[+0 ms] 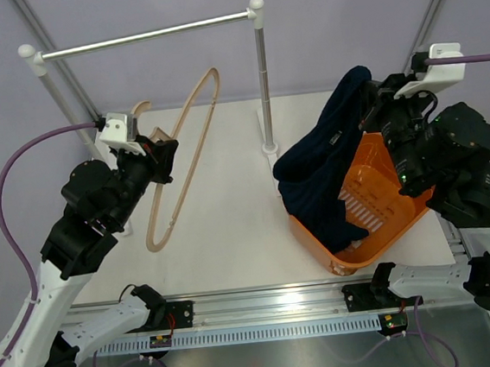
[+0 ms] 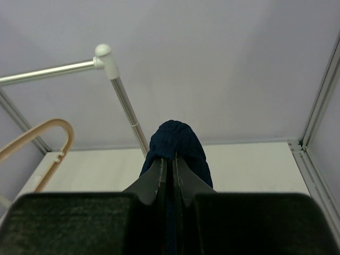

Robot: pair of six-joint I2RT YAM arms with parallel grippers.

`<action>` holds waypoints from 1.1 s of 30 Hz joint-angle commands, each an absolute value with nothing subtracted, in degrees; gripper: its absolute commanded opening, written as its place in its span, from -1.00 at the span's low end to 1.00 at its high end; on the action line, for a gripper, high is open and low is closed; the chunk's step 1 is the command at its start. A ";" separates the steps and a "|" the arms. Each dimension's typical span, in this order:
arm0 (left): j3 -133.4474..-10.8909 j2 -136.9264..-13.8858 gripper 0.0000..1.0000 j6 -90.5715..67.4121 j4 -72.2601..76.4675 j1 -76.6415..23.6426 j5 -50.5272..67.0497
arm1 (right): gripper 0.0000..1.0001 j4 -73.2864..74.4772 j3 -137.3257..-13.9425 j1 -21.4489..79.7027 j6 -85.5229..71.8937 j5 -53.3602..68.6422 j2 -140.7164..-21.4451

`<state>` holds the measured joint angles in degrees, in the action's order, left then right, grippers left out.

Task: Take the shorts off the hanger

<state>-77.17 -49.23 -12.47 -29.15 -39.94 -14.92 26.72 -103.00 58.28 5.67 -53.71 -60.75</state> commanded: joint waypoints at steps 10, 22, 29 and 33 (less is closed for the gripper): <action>-77.43 -48.25 -1.00 -12.39 -28.12 -40.08 -13.97 | -1.00 40.33 -78.15 42.64 -22.23 -45.26 -47.83; -77.69 -49.22 -1.00 -13.01 -29.09 -40.08 -13.53 | -0.88 40.61 -60.57 25.15 -29.88 -26.29 -49.74; -78.92 -48.96 -1.00 -12.04 -31.20 -40.08 -14.41 | 0.03 40.25 -60.20 24.61 -31.12 -25.75 -50.36; -79.45 -49.48 -1.00 -11.95 -31.81 -40.08 -14.33 | 0.39 41.31 -63.10 24.61 -29.97 -25.05 -50.80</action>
<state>-77.12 -49.23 -12.45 -33.32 -39.94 -14.55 42.81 -59.42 24.95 -29.93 -26.20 -51.20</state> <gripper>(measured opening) 0.060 0.668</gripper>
